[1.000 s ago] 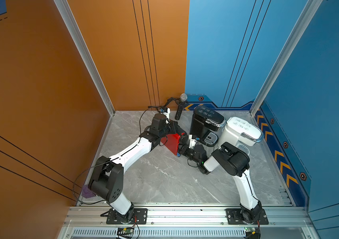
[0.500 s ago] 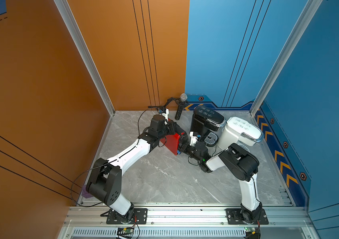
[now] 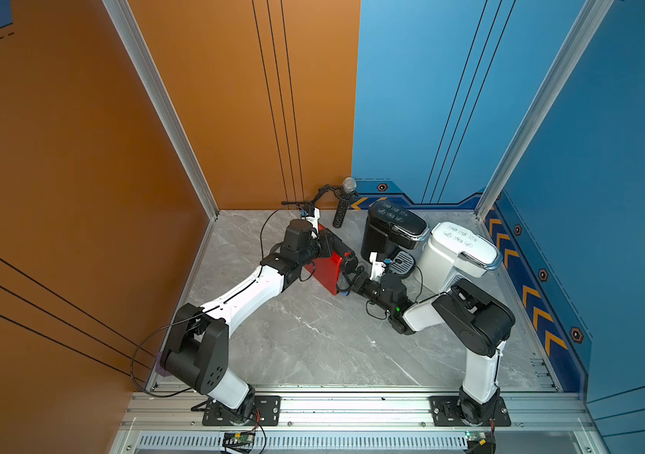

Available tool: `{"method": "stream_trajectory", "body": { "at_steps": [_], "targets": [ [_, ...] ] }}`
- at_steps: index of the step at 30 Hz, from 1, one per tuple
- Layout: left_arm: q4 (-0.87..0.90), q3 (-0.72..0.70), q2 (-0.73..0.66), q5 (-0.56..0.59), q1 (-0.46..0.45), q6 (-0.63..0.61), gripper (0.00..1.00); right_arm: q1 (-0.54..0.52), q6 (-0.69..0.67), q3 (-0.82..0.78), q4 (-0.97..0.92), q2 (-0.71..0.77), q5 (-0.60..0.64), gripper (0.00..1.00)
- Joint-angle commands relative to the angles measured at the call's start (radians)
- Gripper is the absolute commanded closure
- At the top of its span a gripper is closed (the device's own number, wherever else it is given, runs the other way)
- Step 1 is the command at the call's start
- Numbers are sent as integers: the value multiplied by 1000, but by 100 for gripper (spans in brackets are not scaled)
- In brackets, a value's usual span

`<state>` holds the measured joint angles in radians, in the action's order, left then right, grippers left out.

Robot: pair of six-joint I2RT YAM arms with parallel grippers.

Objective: Wipe the surface of a coffee machine
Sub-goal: Adjust the coffee machine at the center of the board.

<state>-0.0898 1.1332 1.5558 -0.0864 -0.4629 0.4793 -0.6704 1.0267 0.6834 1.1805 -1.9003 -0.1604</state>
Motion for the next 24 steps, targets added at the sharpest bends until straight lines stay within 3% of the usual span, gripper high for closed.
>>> {"method": "stream_trajectory", "body": {
  "at_steps": [1, 20, 24],
  "targets": [
    [201, -51, 35, -16, 0, 13, 74, 4, -50, 2, 239, 111, 10, 100],
    [200, -39, 64, -18, 1, 12, 74, 41, -29, -154, 238, 222, 17, 100],
    [200, -31, 68, -19, 3, 11, 74, 51, 15, -155, 238, 143, 12, 100]
  ]
}}
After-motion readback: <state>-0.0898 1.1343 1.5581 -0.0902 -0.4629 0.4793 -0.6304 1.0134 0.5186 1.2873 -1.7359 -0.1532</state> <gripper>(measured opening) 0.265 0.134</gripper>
